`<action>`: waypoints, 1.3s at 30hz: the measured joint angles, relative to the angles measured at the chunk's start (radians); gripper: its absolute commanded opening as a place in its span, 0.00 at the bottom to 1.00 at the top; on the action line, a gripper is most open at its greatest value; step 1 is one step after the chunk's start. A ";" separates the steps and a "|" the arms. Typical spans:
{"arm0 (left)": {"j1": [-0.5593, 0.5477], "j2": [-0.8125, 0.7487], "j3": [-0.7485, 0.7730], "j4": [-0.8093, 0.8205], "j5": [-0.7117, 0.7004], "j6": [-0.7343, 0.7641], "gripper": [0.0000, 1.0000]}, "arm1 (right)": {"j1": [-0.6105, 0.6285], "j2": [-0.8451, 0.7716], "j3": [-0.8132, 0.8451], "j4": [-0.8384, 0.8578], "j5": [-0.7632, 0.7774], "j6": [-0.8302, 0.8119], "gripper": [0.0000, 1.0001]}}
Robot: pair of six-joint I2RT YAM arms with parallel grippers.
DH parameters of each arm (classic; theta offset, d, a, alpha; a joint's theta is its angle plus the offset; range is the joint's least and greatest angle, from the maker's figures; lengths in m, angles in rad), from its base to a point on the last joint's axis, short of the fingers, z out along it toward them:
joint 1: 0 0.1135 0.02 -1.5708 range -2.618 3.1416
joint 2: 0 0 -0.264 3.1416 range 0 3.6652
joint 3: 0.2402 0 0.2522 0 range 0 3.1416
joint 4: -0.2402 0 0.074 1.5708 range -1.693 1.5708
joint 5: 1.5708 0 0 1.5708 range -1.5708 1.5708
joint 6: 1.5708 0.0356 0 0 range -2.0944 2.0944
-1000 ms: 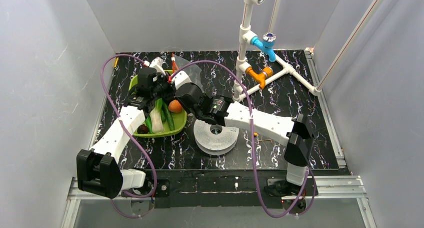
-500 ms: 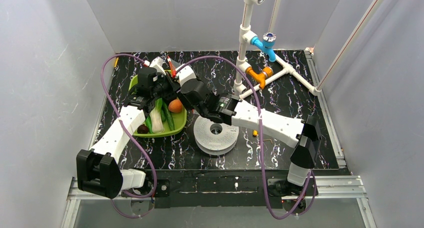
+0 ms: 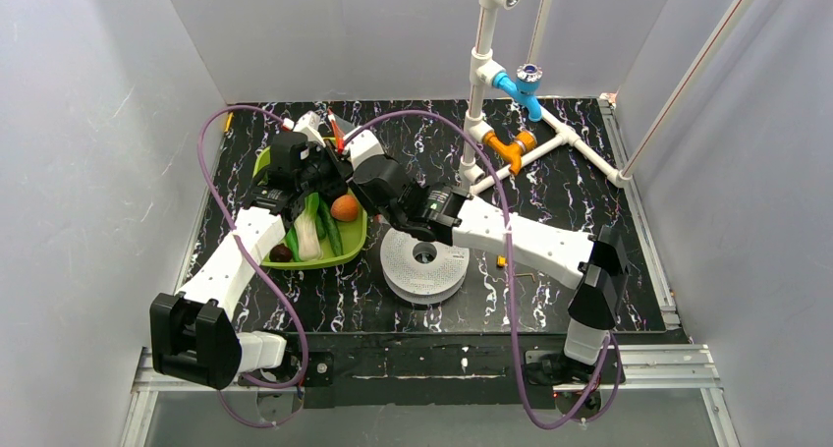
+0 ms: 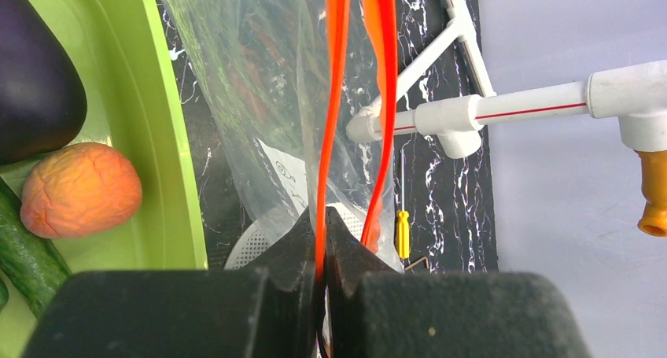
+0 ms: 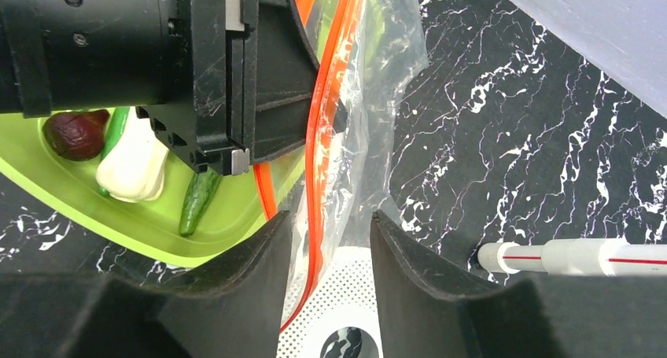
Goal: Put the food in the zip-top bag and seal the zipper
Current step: Open the zipper of the food storage bag.
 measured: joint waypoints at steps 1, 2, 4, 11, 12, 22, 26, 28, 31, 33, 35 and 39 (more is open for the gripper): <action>0.000 0.000 0.000 0.000 0.000 0.000 0.00 | 0.000 0.005 0.001 0.000 0.005 -0.003 0.47; 0.000 0.000 0.000 0.000 0.001 0.000 0.00 | 0.000 0.011 0.002 0.000 0.008 -0.007 0.47; 0.000 0.000 0.000 0.000 0.002 0.000 0.00 | 0.000 0.023 0.005 0.000 0.012 -0.015 0.47; 0.000 0.000 0.000 0.000 0.007 0.000 0.00 | 0.000 0.053 0.005 0.015 0.020 -0.043 0.46; 0.000 0.000 0.000 0.000 0.007 0.000 0.00 | 0.000 0.062 0.007 0.023 0.031 -0.050 0.45; 0.000 0.000 0.000 0.000 0.014 0.000 0.00 | 0.000 0.121 0.007 0.132 0.140 -0.173 0.24; 0.003 0.000 0.003 0.005 0.012 0.001 0.00 | 0.002 0.133 0.007 0.172 0.163 -0.192 0.22; 0.004 0.000 0.005 0.010 0.009 0.003 0.00 | 0.001 0.134 0.007 0.179 0.163 -0.188 0.23; 0.005 0.002 0.013 0.010 0.008 0.013 0.00 | -0.002 0.134 0.007 0.186 0.163 -0.171 0.31; 0.006 0.004 0.020 0.009 0.005 0.020 0.00 | -0.008 0.134 0.007 0.190 0.157 -0.147 0.33; 0.010 0.006 0.020 0.016 0.000 0.023 0.00 | -0.020 0.134 0.007 0.193 0.130 -0.119 0.35; 0.012 0.018 0.022 0.036 -0.004 0.023 0.00 | -0.042 0.134 0.007 0.192 0.072 -0.066 0.18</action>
